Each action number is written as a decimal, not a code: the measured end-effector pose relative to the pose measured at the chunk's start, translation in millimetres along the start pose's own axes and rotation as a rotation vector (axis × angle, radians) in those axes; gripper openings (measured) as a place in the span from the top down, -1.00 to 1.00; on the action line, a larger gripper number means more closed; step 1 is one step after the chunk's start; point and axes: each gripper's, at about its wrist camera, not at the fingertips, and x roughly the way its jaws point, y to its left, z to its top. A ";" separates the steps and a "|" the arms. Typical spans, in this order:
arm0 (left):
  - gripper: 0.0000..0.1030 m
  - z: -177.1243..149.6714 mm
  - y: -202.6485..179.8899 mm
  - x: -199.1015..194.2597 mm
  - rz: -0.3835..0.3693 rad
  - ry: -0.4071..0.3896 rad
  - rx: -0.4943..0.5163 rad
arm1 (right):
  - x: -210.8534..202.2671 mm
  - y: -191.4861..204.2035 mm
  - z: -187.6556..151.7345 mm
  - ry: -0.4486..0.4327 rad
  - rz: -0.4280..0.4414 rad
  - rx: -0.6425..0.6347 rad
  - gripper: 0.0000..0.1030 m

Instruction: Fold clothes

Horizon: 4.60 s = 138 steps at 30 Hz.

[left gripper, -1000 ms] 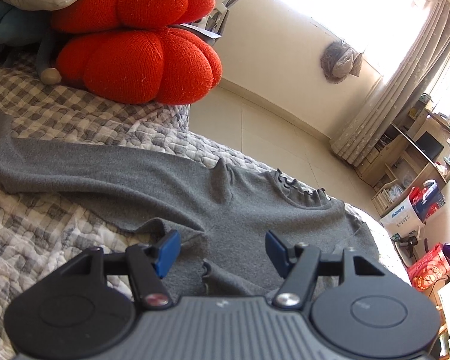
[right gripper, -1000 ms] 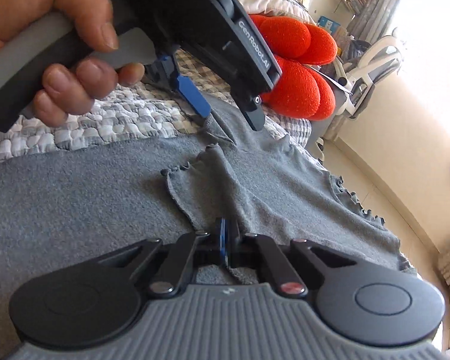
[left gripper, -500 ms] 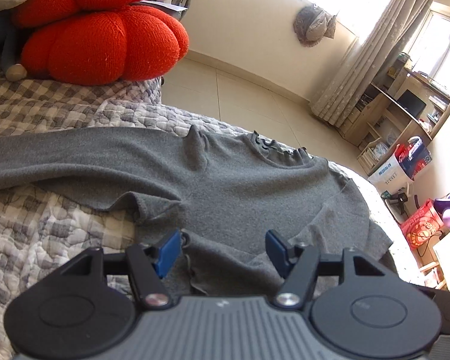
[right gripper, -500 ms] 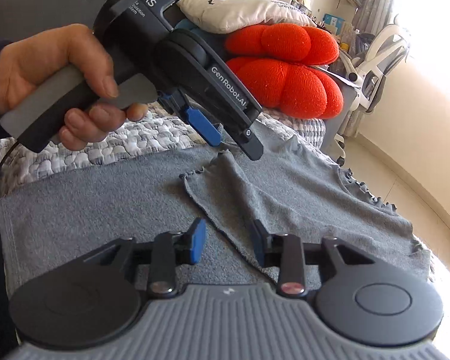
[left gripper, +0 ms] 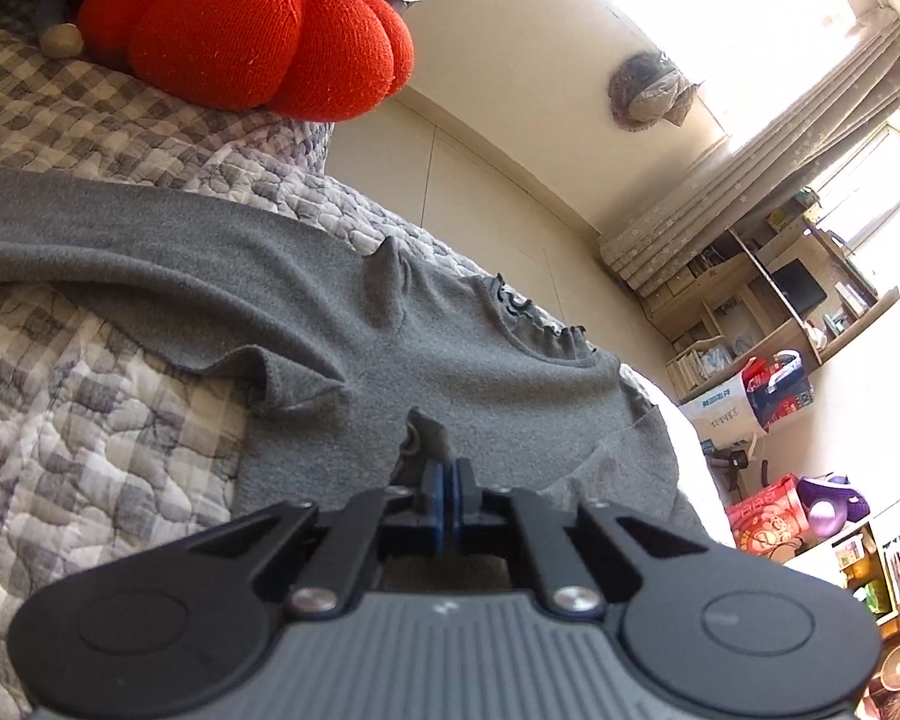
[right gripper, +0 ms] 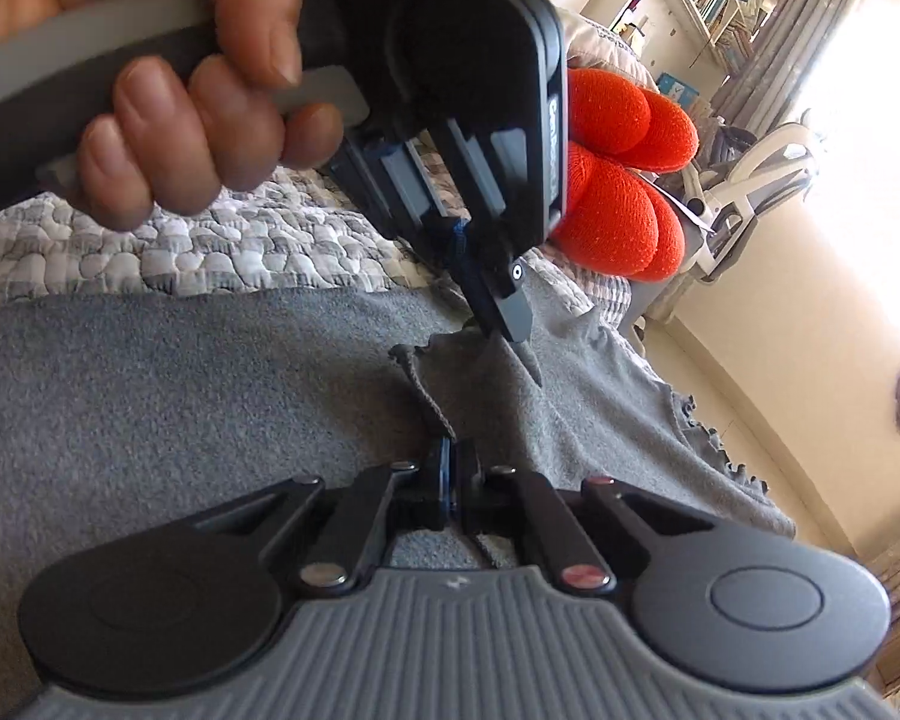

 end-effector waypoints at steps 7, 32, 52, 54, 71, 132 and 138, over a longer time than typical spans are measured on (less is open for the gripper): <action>0.96 3.7 -13.2 -41.2 -0.004 -0.178 0.019 | -54.1 -48.3 6.4 -0.151 0.076 0.199 0.99; 0.38 -52.5 -48.7 36.0 0.158 0.214 0.599 | -65.2 -140.9 -85.4 0.147 0.049 0.370 -0.03; 0.99 -40.3 -55.1 12.2 0.209 0.054 0.592 | -44.7 -205.8 -150.2 0.309 -0.270 0.706 0.73; 0.99 -38.1 -50.6 14.6 0.212 0.065 0.577 | -42.1 -200.2 -152.6 0.311 -0.266 0.658 0.73; 0.97 -24.0 -16.2 22.6 0.238 0.122 0.462 | -70.2 -184.1 -114.3 0.168 -0.257 0.549 -0.10; 0.48 -10.8 -9.2 6.5 0.305 -0.002 0.395 | -46.5 -183.9 -98.6 0.204 -0.187 0.673 0.06; 0.48 -13.5 -11.5 8.5 0.308 0.004 0.405 | -44.0 -190.5 -129.2 0.270 -0.156 0.721 0.23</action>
